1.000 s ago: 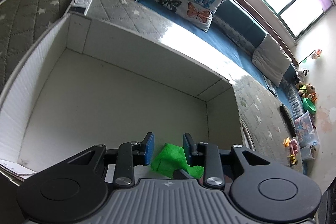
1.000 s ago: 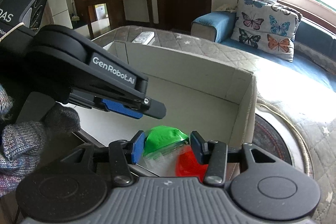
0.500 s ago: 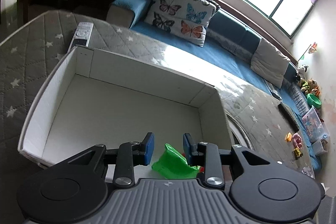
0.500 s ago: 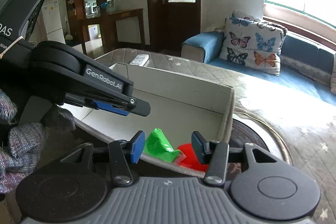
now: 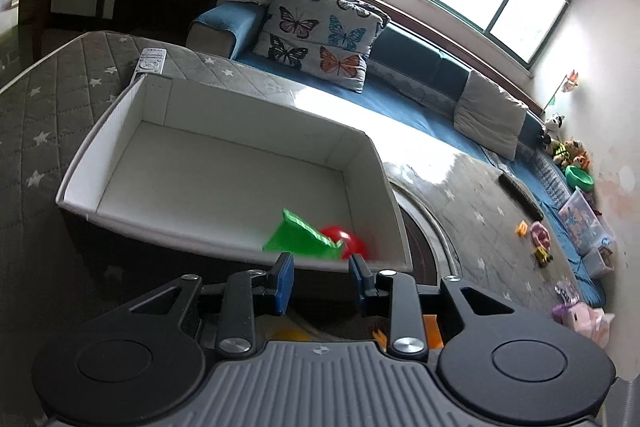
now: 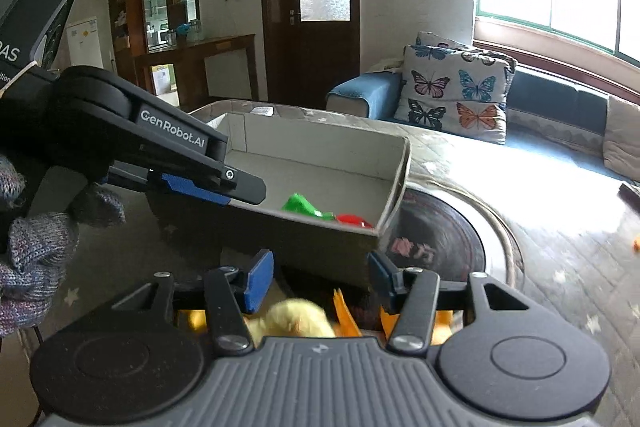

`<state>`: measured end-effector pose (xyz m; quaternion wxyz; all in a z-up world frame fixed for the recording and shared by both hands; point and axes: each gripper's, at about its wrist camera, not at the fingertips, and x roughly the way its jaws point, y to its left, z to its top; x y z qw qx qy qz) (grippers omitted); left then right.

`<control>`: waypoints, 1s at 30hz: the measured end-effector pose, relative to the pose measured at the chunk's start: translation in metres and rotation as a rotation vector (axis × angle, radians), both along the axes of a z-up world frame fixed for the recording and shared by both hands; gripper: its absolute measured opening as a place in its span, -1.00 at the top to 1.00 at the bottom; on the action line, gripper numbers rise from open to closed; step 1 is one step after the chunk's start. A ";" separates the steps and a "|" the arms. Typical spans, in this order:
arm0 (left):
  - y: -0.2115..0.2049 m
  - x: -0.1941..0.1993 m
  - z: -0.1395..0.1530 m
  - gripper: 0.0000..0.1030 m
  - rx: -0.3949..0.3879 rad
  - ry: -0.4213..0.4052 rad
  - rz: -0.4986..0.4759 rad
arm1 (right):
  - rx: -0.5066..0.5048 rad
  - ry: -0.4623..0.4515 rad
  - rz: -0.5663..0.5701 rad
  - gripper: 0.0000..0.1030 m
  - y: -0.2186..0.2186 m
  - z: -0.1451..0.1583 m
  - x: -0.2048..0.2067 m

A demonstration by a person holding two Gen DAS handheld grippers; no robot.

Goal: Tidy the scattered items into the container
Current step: 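Withdraw both grippers from the box toward the yellow plush chick, then move both grippers onto the yellow plush chick and close them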

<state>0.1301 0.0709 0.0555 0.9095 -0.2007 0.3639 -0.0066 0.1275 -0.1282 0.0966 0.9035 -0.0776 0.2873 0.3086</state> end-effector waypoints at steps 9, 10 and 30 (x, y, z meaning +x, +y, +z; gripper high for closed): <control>-0.014 -0.020 -0.019 0.38 -0.039 0.038 -0.038 | -0.009 0.036 -0.016 -0.23 -0.014 -0.020 -0.027; -0.016 -0.021 -0.020 0.38 -0.038 0.040 -0.044 | -0.006 0.041 -0.020 -0.30 -0.015 -0.022 -0.028; -0.030 -0.006 -0.043 0.34 -0.064 0.089 -0.102 | -0.063 0.131 -0.044 -0.53 0.002 -0.062 -0.033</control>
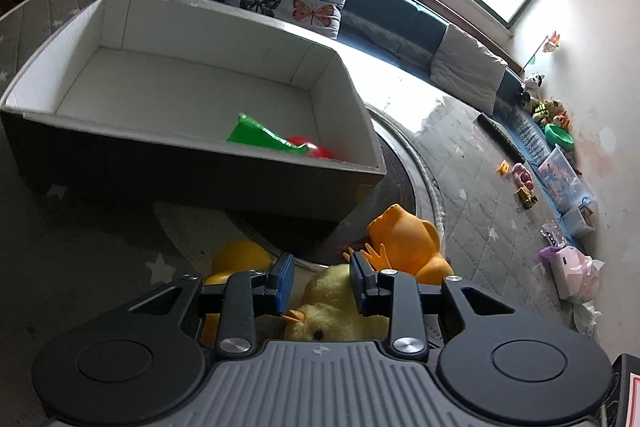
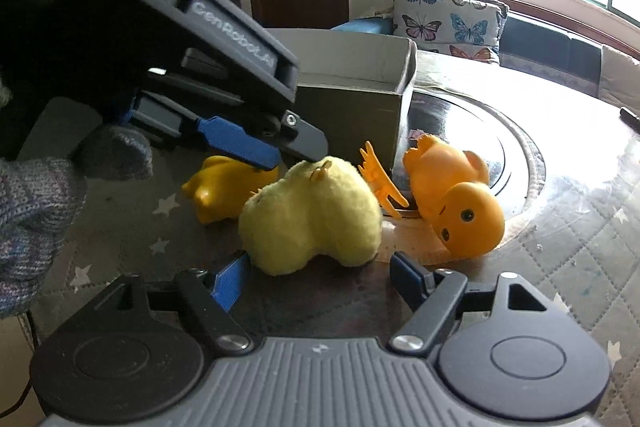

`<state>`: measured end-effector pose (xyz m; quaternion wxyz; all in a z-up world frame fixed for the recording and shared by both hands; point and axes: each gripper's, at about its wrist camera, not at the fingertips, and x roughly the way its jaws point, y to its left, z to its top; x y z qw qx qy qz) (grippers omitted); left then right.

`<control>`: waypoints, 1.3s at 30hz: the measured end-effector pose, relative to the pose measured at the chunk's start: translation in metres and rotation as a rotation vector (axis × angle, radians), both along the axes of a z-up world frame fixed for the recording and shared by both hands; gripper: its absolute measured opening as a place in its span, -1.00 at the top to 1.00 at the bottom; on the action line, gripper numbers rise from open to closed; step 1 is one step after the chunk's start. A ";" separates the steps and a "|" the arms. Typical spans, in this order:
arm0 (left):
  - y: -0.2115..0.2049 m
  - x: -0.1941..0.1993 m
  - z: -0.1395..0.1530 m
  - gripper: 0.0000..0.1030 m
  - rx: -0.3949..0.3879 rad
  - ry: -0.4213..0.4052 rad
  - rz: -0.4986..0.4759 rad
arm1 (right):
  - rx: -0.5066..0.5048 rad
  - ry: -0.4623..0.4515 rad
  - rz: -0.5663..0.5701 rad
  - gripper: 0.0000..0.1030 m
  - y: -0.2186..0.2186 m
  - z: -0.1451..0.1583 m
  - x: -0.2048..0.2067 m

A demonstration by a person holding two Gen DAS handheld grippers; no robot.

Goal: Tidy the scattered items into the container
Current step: 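Move both grippers onto the yellow plush chick and close them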

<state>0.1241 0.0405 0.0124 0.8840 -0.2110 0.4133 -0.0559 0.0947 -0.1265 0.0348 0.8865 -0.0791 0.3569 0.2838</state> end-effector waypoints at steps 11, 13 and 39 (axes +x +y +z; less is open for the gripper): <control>0.003 -0.012 -0.003 0.32 -0.068 0.018 0.002 | -0.017 -0.017 -0.024 -0.51 -0.012 0.002 -0.005; 0.003 -0.015 -0.004 0.32 -0.089 0.030 -0.003 | -0.022 -0.023 -0.036 -0.51 -0.017 0.004 -0.007; 0.008 0.000 0.010 0.28 -0.138 0.013 -0.008 | 0.023 -0.037 -0.012 -0.41 -0.009 0.014 -0.015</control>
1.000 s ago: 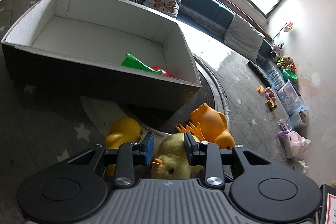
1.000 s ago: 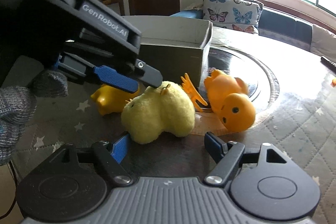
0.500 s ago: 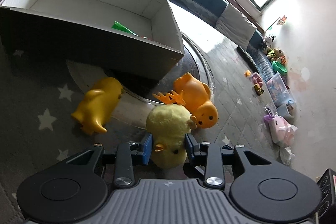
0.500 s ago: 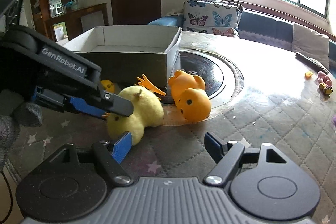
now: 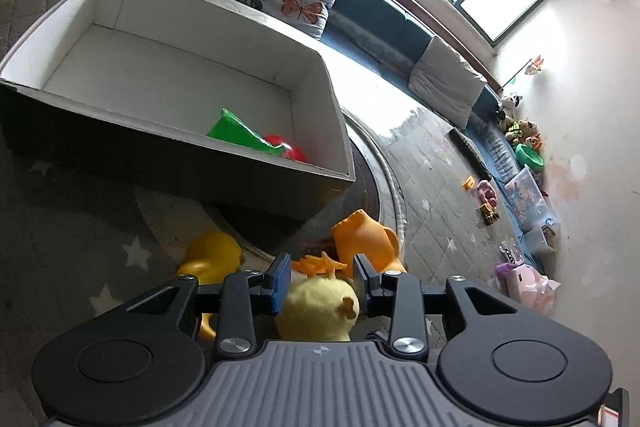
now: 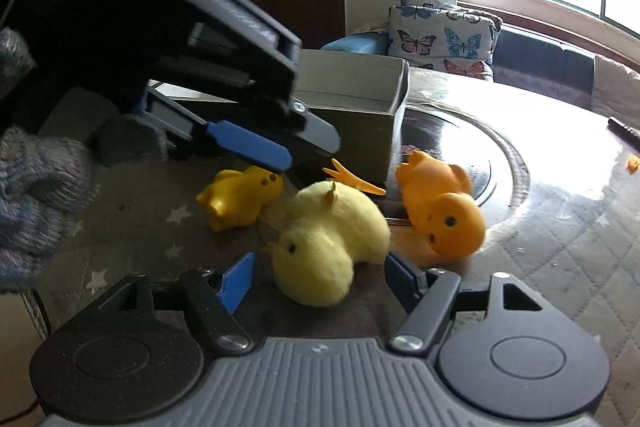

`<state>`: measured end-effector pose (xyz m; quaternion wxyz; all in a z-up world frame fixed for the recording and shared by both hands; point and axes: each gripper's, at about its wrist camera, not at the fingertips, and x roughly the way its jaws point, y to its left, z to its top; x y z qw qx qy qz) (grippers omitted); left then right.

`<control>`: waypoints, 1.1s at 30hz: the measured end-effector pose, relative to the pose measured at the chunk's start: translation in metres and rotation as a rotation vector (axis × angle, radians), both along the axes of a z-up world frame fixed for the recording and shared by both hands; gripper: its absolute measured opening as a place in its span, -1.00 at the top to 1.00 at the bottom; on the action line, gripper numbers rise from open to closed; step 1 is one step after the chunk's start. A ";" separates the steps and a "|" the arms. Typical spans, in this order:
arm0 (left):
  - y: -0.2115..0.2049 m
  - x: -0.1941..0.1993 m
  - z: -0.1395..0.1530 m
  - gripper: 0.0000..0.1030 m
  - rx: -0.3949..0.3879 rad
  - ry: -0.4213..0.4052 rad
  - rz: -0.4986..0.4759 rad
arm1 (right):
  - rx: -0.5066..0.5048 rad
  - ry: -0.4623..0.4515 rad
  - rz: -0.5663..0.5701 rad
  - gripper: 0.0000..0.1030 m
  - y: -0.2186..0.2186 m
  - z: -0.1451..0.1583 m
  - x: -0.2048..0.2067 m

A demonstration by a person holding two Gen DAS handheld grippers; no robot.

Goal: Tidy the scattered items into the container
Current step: 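Move both grippers onto the yellow plush chick and close them, then lift the yellow plush chick with both grippers over the box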

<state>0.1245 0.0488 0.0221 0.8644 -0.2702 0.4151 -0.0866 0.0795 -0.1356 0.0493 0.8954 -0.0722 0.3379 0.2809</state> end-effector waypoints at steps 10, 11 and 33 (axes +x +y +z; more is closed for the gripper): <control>-0.007 0.016 -0.017 0.28 0.021 0.062 -0.032 | 0.027 0.068 -0.024 -0.11 0.005 -0.008 0.012; -0.008 0.017 -0.017 0.27 0.024 0.066 -0.040 | 0.027 0.070 -0.020 -0.09 0.004 -0.008 0.011; -0.014 0.024 -0.028 0.18 0.009 0.102 -0.090 | 0.085 0.123 -0.003 -0.01 -0.019 -0.010 0.018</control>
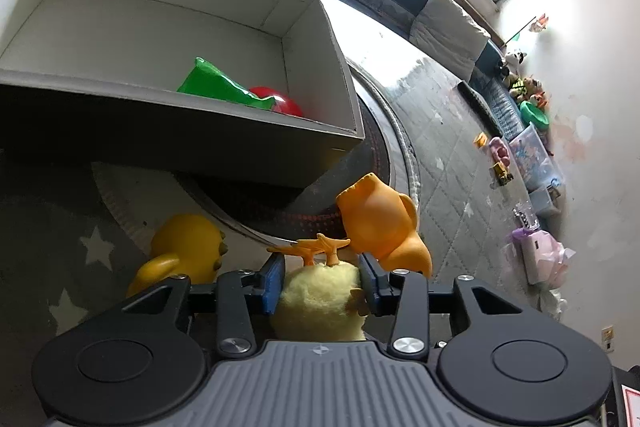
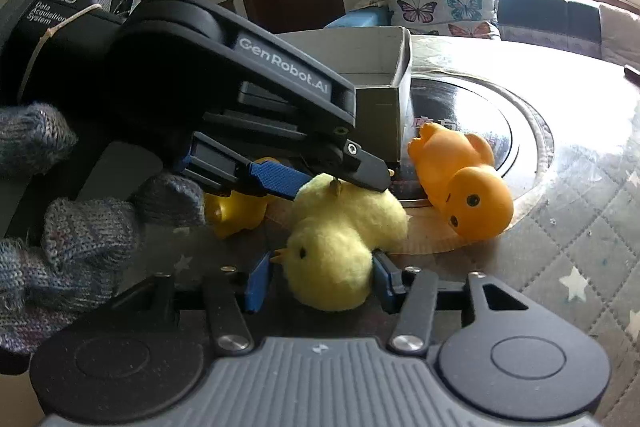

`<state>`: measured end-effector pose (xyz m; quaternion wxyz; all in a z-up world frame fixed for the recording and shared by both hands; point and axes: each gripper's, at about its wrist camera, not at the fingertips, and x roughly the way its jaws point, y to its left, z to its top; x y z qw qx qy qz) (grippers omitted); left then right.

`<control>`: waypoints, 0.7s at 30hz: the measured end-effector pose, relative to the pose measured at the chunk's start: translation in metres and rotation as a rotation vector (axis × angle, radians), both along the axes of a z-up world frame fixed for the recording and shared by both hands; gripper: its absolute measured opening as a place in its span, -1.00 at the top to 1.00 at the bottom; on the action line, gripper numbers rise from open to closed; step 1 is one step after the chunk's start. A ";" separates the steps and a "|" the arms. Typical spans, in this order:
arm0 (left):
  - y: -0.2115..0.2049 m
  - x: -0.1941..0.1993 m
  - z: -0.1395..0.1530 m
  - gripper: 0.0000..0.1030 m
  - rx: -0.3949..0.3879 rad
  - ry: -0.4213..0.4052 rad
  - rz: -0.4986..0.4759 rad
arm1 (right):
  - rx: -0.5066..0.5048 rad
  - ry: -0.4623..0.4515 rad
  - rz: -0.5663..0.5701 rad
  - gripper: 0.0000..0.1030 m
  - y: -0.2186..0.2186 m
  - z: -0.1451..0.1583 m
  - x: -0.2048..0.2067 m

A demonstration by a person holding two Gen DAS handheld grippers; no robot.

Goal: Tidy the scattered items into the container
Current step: 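Lift the yellow plush chick with both grippers over the box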

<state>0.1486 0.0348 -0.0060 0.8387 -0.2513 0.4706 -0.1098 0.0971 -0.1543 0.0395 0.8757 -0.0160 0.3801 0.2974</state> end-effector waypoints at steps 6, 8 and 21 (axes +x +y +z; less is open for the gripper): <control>0.004 -0.010 0.010 0.25 -0.009 -0.023 0.026 | -0.030 -0.045 0.031 0.00 0.002 0.008 -0.008; 0.005 -0.012 0.017 0.25 -0.009 -0.045 0.032 | -0.032 -0.065 0.039 0.00 0.004 0.013 -0.011; 0.033 -0.004 0.074 0.25 0.012 -0.191 0.123 | -0.011 -0.195 0.129 0.00 0.034 0.056 0.012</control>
